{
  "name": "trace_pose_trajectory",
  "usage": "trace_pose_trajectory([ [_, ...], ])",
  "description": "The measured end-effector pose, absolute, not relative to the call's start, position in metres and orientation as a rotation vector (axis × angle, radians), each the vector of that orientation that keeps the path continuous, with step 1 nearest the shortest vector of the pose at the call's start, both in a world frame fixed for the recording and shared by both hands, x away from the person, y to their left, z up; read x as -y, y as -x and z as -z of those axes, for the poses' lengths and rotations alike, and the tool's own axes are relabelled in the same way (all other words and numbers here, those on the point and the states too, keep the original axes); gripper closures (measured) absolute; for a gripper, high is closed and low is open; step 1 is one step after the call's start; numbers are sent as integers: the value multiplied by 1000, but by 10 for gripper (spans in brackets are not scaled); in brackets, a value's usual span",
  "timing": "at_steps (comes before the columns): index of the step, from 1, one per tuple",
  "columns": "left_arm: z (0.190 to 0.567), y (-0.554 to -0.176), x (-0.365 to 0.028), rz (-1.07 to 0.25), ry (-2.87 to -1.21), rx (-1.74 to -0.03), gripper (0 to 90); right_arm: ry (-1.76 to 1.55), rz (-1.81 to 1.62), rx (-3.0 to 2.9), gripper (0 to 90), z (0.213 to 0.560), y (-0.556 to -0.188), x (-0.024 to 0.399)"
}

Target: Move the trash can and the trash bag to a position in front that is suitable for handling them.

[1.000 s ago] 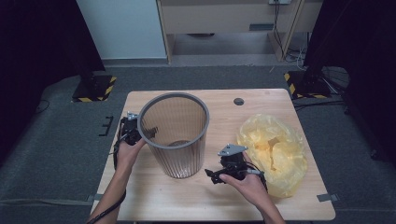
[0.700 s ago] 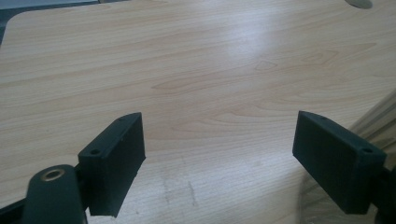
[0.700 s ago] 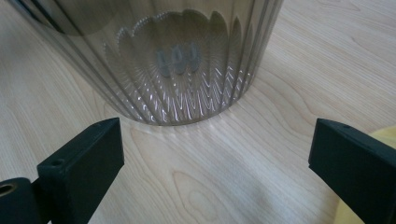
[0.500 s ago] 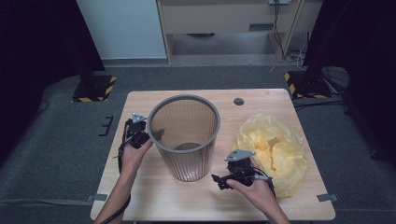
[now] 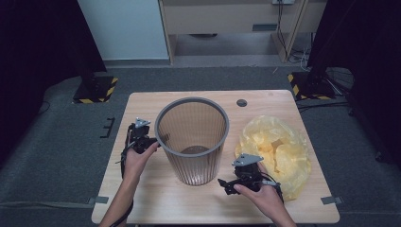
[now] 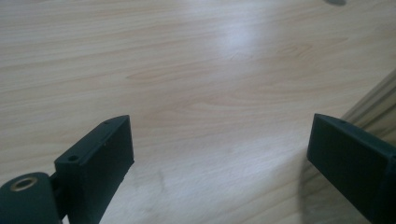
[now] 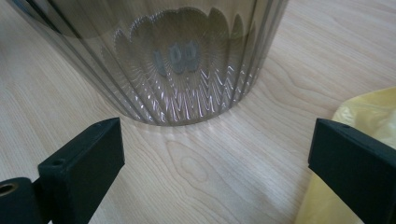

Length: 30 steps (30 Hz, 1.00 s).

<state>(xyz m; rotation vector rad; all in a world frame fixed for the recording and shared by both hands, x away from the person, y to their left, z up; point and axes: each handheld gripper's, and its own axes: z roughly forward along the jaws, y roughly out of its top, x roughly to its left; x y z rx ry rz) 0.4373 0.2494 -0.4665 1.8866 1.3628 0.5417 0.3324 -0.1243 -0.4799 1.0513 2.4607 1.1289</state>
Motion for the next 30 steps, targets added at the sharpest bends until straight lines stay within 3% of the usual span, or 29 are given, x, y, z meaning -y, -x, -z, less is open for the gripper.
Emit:
trace_pose_trajectory([
  [12,506,-383,-256,-511,-2016,-1408,61,-1129,-1119,-2386,55,457,-338,155],
  [30,535,-365,-248,-558,-2035,-1359,30,-1213,-1077,-2279,71,409,-355,200],
])
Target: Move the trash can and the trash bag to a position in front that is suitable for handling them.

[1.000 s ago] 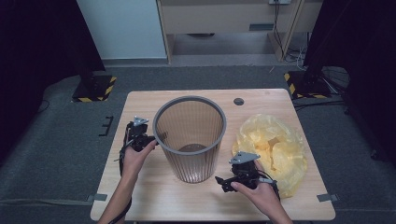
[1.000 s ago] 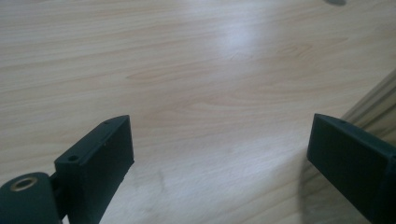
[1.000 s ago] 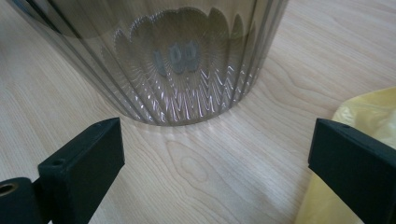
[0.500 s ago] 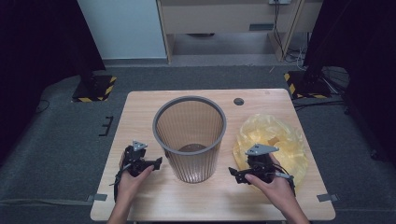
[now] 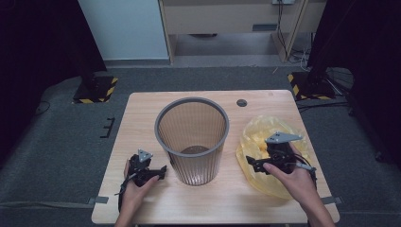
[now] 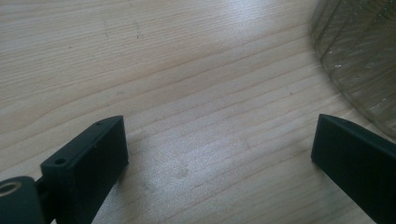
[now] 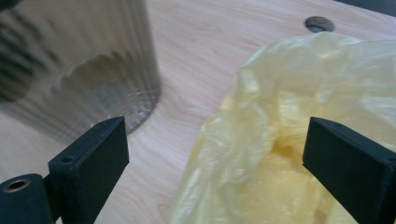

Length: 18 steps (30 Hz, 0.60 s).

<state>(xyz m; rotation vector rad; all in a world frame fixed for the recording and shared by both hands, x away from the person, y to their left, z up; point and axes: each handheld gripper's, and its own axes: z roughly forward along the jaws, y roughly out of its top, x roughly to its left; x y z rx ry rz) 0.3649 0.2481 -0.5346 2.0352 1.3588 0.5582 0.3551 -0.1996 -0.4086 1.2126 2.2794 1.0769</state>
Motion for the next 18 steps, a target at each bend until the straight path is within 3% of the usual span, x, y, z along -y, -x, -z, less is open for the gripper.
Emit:
trace_pose_trajectory([
  [11,535,-364,-247,-571,-2028,-1375,29,-1358,-1039,-2184,96,412,-386,237],
  [18,535,-364,-247,-571,-2023,-1380,29,-1395,-1015,-2184,216,427,-407,246],
])
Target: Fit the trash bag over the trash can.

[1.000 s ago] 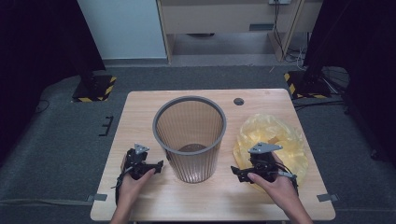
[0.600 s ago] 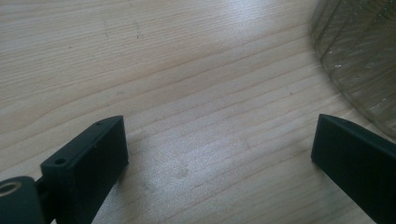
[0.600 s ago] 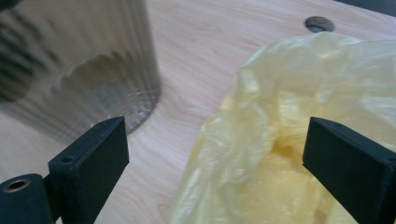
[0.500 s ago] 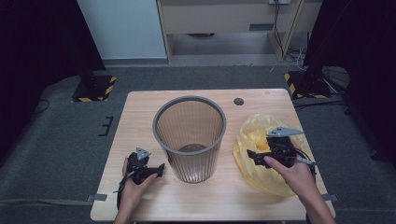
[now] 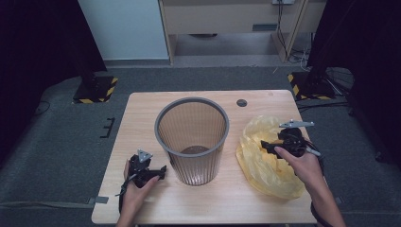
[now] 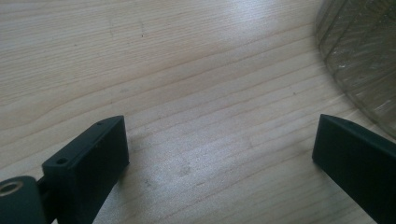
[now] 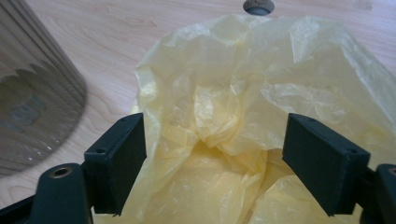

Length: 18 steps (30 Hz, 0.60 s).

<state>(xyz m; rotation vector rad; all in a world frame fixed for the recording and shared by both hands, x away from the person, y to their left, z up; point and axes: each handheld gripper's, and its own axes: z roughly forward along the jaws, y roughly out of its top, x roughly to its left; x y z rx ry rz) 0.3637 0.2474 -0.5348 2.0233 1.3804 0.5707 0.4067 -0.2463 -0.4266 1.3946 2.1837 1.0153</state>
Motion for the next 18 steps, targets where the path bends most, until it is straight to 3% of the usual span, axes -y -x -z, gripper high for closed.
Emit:
trace_pose_trajectory([
  [18,535,-364,-247,-573,-2021,-1383,31,-1444,-904,-2202,294,462,-420,255],
])
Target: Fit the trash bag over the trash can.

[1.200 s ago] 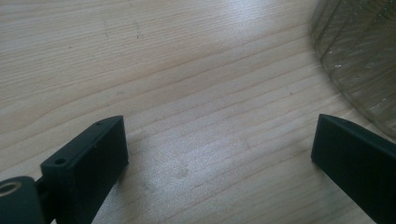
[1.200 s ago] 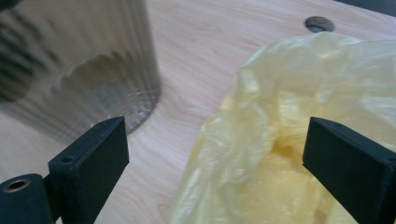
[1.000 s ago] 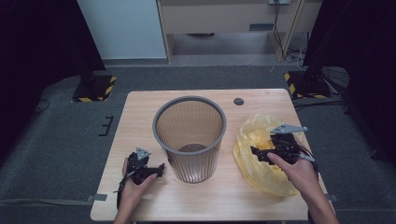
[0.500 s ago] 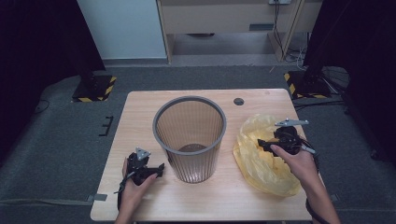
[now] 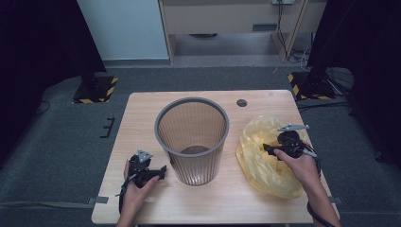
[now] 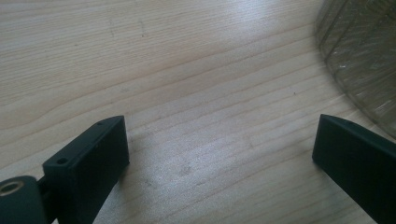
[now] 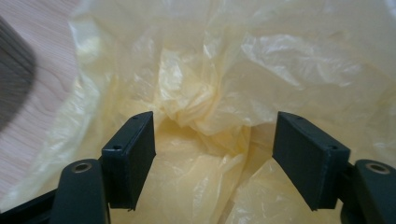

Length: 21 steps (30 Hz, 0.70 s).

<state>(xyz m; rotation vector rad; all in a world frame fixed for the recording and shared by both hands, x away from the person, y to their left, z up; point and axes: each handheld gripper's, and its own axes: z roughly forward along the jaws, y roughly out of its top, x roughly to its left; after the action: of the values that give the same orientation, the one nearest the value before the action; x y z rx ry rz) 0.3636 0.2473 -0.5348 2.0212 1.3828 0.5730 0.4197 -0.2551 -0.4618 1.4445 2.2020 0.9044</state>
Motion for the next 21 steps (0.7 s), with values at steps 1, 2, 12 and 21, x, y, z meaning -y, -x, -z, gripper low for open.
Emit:
trace_pose_trajectory([
  [1,535,-364,-247,-573,-2021,-1383,31,-1445,-890,-2203,289,464,-420,255],
  [2,535,-363,-247,-573,-2021,-1383,31,-1452,-880,-2201,280,467,-421,255],
  [12,535,-363,-247,-577,-2019,-1386,32,-1498,-811,-2226,135,508,-419,253],
  [21,535,-363,-247,-578,-2019,-1388,32,-1483,-786,-2223,87,527,-416,252],
])
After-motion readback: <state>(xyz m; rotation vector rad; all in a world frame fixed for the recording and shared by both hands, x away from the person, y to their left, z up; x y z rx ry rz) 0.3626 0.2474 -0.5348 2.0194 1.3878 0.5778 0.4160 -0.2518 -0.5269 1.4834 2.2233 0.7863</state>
